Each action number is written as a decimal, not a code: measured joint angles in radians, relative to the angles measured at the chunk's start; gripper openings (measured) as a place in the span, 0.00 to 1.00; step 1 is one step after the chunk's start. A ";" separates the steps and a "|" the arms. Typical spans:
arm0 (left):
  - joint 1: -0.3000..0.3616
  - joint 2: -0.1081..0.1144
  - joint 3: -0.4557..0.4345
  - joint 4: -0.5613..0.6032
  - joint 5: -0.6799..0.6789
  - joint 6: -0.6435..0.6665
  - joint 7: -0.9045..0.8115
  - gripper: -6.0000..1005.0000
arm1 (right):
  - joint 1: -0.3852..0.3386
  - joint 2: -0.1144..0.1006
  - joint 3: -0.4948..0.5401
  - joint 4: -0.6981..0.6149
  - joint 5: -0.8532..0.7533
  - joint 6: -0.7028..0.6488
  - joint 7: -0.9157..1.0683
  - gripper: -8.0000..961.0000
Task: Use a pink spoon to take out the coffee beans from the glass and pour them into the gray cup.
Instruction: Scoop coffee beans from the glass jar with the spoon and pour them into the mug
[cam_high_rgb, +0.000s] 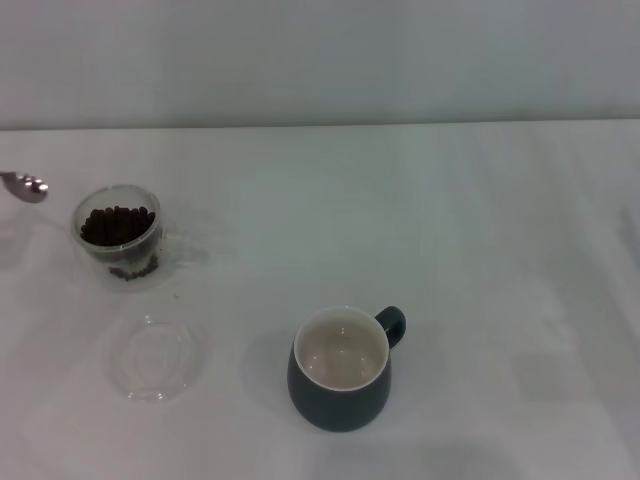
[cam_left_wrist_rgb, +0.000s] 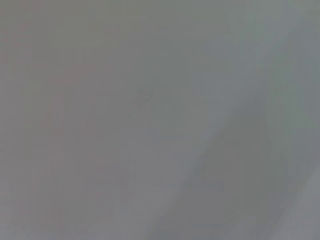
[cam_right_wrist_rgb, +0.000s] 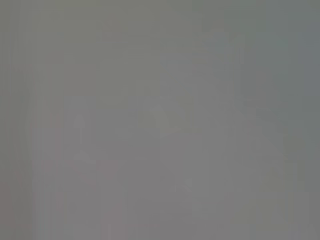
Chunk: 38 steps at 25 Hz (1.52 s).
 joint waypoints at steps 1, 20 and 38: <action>-0.011 -0.005 0.000 -0.006 0.007 -0.016 0.003 0.13 | 0.002 0.000 0.000 0.002 0.009 -0.004 0.000 0.91; -0.044 -0.100 -0.072 -0.026 0.013 -0.135 0.094 0.13 | 0.035 0.003 0.062 0.043 0.065 0.002 0.003 0.91; -0.144 -0.169 -0.067 -0.027 0.064 -0.253 0.125 0.13 | 0.071 0.002 0.090 0.026 0.108 0.010 0.003 0.91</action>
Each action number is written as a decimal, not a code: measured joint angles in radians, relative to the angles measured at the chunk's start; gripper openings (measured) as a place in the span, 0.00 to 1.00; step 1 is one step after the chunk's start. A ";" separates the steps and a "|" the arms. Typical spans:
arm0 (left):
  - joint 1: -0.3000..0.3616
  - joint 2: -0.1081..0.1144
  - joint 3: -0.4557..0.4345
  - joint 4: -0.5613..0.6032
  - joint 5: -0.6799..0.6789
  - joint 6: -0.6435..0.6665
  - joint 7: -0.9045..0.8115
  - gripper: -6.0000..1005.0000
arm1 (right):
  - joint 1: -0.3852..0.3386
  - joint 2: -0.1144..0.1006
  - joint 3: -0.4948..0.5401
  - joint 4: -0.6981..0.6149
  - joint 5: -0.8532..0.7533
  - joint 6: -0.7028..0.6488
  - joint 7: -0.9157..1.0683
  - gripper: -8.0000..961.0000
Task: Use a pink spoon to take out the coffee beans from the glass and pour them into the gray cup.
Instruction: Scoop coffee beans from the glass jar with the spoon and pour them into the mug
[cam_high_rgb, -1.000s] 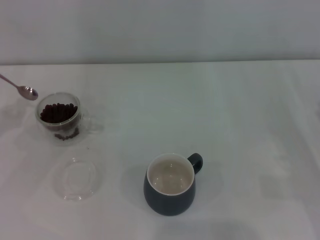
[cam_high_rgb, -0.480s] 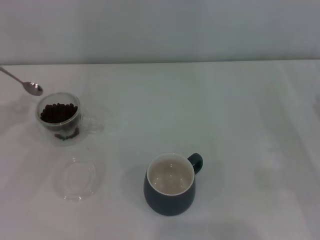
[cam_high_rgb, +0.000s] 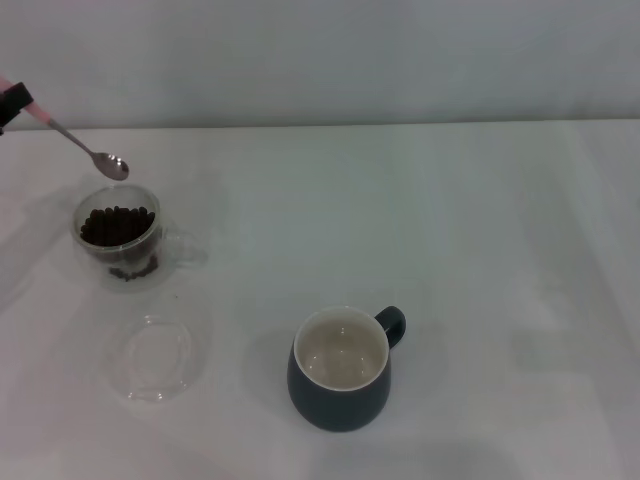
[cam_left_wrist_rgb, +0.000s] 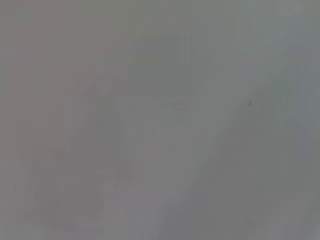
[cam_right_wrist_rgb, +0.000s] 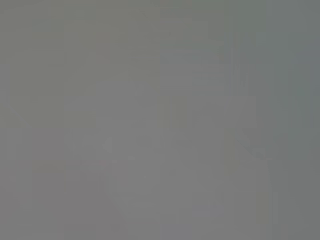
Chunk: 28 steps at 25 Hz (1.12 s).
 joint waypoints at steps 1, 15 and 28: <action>-0.001 -0.003 0.000 0.000 0.000 -0.002 -0.001 0.13 | 0.000 0.000 0.001 0.000 0.005 0.000 0.000 0.91; 0.077 -0.013 -0.045 0.019 -0.027 0.092 -0.051 0.13 | 0.010 -0.002 0.024 -0.017 0.030 0.031 0.000 0.91; 0.135 -0.006 -0.038 0.027 0.014 0.113 -0.057 0.13 | 0.023 -0.001 0.019 -0.017 0.027 0.036 0.000 0.91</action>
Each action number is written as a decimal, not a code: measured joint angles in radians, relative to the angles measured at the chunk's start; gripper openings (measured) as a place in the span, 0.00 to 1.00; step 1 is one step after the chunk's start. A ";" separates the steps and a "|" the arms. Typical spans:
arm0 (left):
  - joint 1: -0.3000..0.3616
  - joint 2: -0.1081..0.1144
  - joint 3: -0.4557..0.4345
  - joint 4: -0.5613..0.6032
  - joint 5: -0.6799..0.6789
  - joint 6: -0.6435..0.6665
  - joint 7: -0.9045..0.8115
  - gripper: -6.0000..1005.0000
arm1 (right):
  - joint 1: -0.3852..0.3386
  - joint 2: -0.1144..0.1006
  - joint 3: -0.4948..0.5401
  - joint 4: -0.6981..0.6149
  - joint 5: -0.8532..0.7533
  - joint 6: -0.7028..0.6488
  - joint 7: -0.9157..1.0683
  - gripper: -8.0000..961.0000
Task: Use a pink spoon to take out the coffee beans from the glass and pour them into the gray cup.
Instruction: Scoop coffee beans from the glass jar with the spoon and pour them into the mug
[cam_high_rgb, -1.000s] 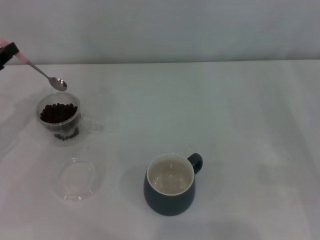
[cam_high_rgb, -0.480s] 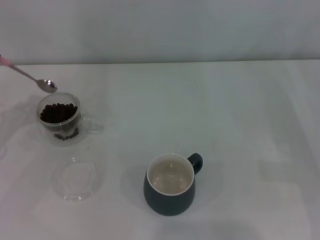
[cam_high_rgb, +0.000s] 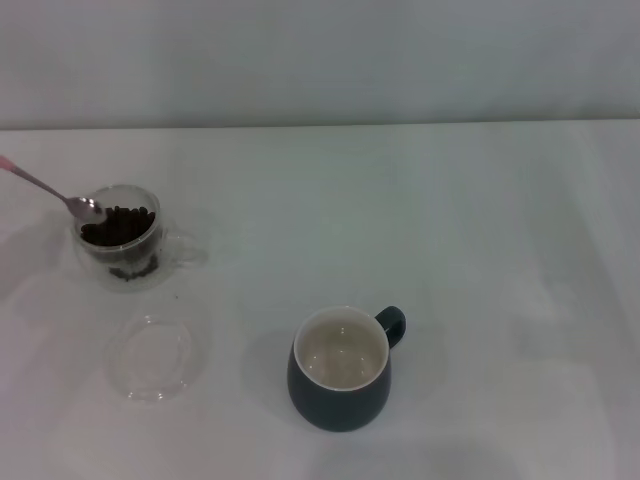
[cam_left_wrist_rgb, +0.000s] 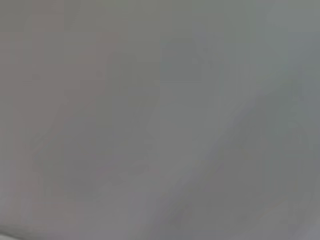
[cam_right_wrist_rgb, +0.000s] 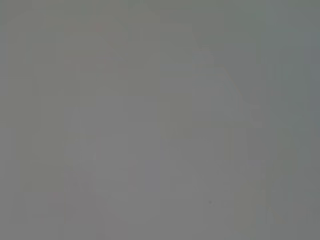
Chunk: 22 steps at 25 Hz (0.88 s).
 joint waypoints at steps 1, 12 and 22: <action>0.000 0.000 0.000 0.000 0.000 0.000 0.000 0.13 | 0.001 0.000 -0.001 0.000 -0.001 0.000 0.000 0.91; -0.054 -0.017 -0.001 0.003 0.088 -0.033 0.063 0.13 | 0.002 0.002 -0.006 0.006 -0.005 0.000 0.002 0.91; -0.075 -0.028 0.003 -0.003 0.111 -0.109 0.086 0.13 | 0.000 0.002 -0.006 0.001 -0.004 0.000 0.011 0.91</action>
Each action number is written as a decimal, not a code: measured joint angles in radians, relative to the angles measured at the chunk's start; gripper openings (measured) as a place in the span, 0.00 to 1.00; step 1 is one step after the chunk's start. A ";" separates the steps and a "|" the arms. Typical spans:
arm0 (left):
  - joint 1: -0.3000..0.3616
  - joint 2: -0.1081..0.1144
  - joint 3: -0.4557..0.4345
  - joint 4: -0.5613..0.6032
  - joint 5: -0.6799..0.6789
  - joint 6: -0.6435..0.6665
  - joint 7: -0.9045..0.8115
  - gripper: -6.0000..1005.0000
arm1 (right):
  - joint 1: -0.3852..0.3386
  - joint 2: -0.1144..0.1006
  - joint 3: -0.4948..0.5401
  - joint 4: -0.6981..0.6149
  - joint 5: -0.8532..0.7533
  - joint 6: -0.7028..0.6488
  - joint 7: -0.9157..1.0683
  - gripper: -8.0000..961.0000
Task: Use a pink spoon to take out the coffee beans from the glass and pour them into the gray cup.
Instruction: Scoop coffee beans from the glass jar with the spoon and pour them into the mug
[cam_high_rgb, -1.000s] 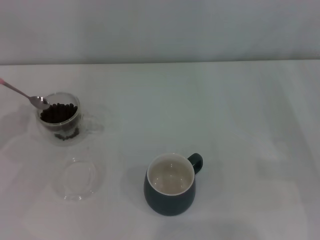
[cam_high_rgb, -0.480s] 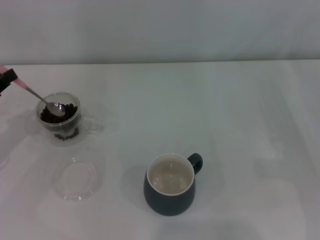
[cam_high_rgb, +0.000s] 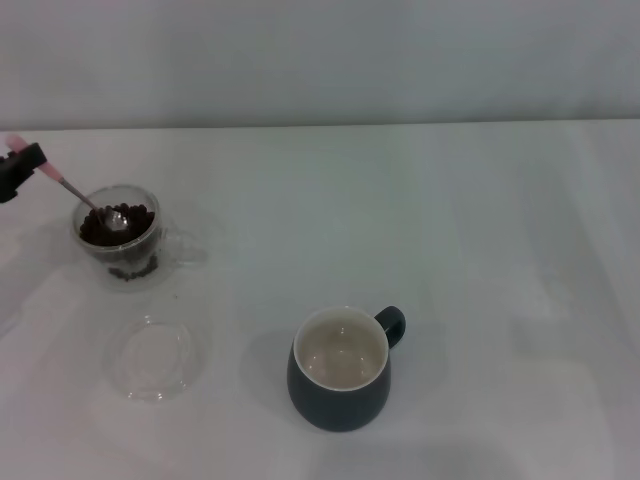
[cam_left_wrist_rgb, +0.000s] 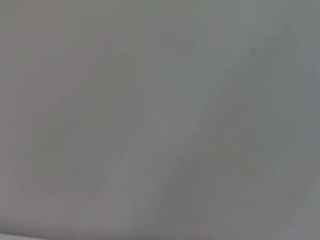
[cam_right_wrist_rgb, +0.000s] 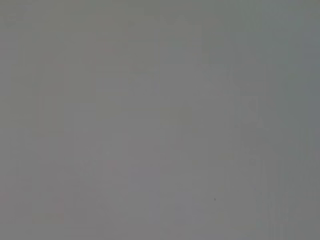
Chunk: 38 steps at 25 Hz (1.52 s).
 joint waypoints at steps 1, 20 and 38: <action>-0.004 -0.001 0.000 0.000 0.006 -0.005 0.000 0.13 | 0.000 0.000 0.000 0.000 0.001 0.000 0.000 0.91; -0.008 -0.029 -0.025 -0.049 -0.078 -0.050 -0.068 0.13 | 0.004 -0.002 0.008 -0.003 0.007 0.001 0.000 0.91; 0.008 -0.029 -0.018 -0.072 -0.124 -0.048 -0.153 0.13 | 0.003 -0.003 0.009 -0.012 0.007 0.013 0.000 0.91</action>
